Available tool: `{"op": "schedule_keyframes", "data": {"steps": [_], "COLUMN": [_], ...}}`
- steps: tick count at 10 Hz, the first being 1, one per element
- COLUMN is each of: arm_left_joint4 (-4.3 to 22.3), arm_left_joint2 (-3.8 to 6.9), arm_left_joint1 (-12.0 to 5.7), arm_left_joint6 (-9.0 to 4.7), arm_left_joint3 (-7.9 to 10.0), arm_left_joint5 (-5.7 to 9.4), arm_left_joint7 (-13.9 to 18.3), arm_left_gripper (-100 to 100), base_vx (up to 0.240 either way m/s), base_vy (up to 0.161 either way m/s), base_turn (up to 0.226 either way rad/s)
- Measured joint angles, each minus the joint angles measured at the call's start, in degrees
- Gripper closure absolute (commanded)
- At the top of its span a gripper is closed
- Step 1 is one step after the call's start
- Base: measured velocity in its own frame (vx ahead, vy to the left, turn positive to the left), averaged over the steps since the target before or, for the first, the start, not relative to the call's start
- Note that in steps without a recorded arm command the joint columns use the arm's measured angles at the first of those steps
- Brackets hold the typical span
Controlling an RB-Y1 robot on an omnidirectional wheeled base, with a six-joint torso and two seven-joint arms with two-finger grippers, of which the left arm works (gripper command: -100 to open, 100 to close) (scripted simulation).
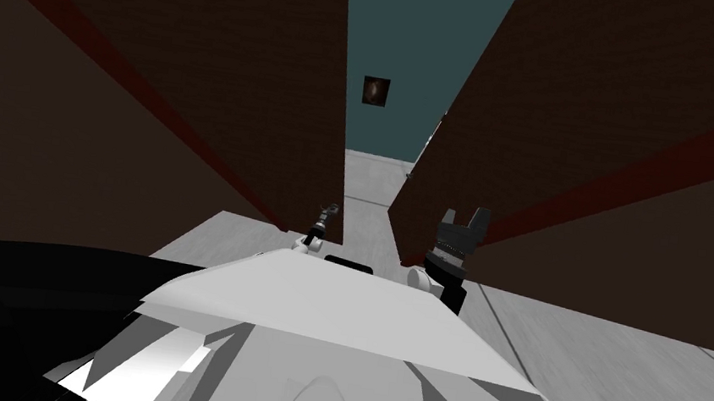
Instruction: Push the door open
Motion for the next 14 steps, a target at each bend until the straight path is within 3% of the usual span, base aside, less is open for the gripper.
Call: {"op": "schedule_keyframes", "data": {"steps": [3,5,9,11,12,13,14], "arm_left_joint4": [0.0,1.4,0.0,1.5,0.5,1.4,-0.7], "arm_left_joint2": [-0.03,-0.03,0.19,0.51,0.52,0.62,0.50], "arm_left_joint1": [-0.01,-0.03,0.51,-0.04,0.43,-0.20,1.07], "arm_left_joint6": [0.02,-0.19,0.72,-0.35,0.10,0.08,0.91], "arm_left_joint3": [-0.02,0.54,1.85,2.82,3.26,3.89,4.34], "arm_left_joint5": [-0.01,0.34,1.11,1.67,1.91,2.28,2.49], "arm_left_joint7": [0.0,-0.3,-0.7,-0.9,-1.1,-1.4,-1.7], "arm_left_gripper": [100,100,100,100,100,100,100], "base_vx": [0.025,0.161,0.180,0.196,0.205,0.197,0.187], "base_vy": [-0.011,-0.046,-0.048,-0.057,-0.047,-0.072,-0.085], "base_turn": [0.009,0.043,0.030,0.059,0.060,0.045,0.063]}}
